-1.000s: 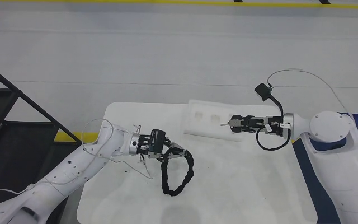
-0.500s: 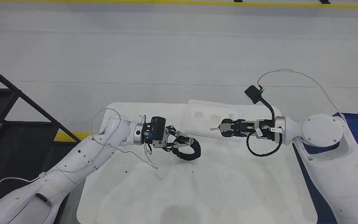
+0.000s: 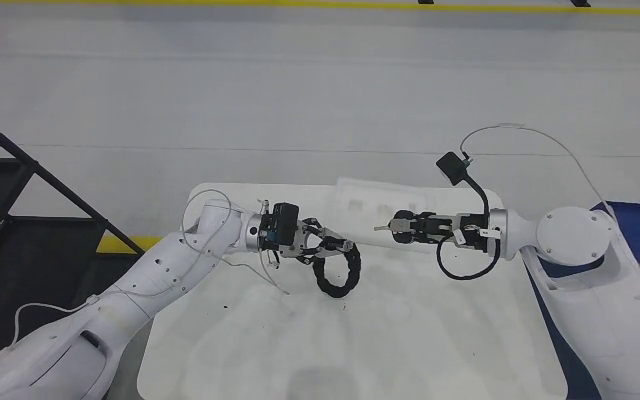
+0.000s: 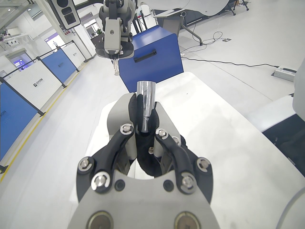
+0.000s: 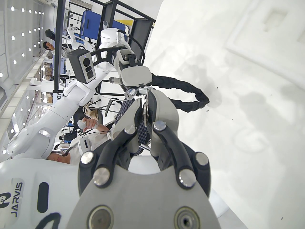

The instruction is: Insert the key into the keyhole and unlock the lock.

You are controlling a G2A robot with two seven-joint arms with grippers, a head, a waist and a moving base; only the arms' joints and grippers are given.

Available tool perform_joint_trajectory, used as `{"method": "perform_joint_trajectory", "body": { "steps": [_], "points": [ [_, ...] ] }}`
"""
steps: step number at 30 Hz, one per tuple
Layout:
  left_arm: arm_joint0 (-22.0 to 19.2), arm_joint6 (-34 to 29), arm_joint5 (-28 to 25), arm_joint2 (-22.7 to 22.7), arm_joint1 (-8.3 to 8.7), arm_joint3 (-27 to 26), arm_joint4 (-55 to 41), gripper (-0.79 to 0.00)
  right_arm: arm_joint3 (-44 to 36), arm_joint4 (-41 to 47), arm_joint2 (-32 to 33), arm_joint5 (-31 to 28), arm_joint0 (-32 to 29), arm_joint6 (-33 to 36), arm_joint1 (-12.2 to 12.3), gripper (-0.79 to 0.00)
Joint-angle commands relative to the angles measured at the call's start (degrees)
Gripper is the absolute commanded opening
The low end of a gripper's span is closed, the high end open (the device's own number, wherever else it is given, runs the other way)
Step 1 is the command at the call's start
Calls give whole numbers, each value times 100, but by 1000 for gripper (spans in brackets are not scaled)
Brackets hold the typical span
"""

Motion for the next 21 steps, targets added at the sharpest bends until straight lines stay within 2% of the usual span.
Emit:
{"method": "perform_joint_trajectory", "body": {
  "steps": [1, 6, 10, 15, 21],
  "points": [
    [0, 1, 0, 0, 0, 0, 0, -785, 0, 0, 0, 0, 0, 0, 0, -785],
    [17, -29, 26, -1, -1, -8, -7, -785, 0, 0, 0, 0, 0, 0, 0, -785],
    [210, -212, -16, -27, -48, -73, -416, -785, -107, 5, -46, -23, -72, -141, -6, -785],
    [199, -571, 96, 59, -197, -57, -497, -785, -536, -248, -164, 50, -11, -7, 15, -785],
    [212, -391, 386, 126, -398, 213, -675, -785, -922, -536, -316, 189, 130, 193, 38, -785]
  ]
}}
